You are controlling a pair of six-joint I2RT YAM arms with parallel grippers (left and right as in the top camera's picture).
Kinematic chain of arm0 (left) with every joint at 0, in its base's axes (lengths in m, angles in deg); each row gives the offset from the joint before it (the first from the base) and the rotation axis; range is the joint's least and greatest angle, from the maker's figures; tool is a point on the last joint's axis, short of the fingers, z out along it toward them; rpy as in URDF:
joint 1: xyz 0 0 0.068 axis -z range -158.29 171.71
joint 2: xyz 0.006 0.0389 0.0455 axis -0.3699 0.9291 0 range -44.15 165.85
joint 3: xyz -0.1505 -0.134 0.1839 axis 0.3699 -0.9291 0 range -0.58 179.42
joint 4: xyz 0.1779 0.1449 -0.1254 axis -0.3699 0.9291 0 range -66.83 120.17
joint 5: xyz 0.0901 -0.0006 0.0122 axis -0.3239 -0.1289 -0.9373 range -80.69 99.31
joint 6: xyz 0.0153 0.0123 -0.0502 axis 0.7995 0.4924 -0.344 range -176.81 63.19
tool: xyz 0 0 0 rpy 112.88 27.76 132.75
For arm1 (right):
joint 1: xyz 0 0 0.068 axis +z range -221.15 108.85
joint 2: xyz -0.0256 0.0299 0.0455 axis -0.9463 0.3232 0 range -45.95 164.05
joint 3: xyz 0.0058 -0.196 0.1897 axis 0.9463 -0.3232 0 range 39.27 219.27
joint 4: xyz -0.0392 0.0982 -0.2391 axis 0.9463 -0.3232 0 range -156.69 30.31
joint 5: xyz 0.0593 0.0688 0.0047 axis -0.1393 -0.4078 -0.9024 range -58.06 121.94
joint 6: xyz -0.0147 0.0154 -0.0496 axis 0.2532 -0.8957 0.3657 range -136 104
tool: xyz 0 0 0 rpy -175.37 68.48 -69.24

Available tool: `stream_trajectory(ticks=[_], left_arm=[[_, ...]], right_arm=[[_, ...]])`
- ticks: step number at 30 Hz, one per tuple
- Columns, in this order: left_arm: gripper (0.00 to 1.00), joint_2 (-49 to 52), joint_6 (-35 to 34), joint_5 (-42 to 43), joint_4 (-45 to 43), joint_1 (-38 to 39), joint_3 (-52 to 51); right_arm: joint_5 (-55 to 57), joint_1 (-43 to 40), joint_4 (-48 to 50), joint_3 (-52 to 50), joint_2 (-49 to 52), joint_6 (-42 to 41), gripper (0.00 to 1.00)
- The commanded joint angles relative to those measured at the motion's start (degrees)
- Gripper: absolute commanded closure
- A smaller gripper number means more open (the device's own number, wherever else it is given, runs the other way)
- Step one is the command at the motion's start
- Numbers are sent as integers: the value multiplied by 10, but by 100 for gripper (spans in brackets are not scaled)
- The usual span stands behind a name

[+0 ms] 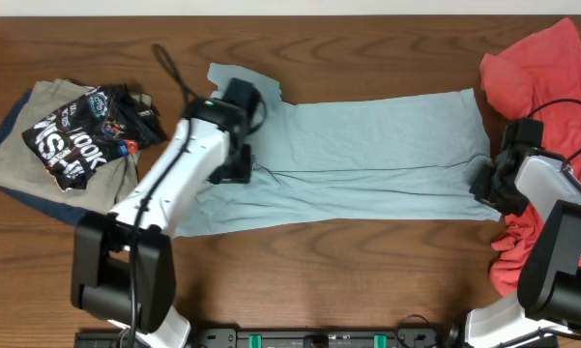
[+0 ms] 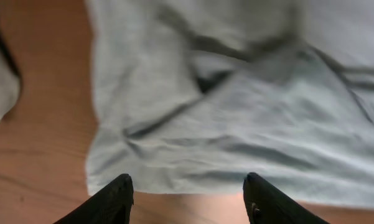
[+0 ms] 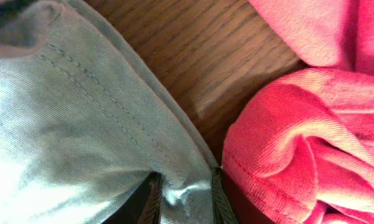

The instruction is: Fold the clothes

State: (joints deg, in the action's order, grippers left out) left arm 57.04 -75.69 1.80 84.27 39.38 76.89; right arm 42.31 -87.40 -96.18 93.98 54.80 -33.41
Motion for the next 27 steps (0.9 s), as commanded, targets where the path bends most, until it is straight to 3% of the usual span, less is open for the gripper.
stream_trajectory(ticks=[1, 7, 12, 21, 27], left_arm=[[37, 1, -50, -4, -1, -34, -9], [34, 9, -19, 45, -29, -85, -32], [34, 13, -13, 71, -59, -105, -73], [34, 14, -16, 71, -118, -108, -159], [34, 14, -16, 71, -186, -108, -221]], right_arm=[[-51, -6, -15, 9, 8, 8, 71], [-83, -6, -82, 107, 8, 32, 57], [-80, -6, -109, 156, 8, 34, 53], [-120, -6, -51, 125, 10, 68, 69], [-119, -2, -1, 99, 17, 75, 69]])
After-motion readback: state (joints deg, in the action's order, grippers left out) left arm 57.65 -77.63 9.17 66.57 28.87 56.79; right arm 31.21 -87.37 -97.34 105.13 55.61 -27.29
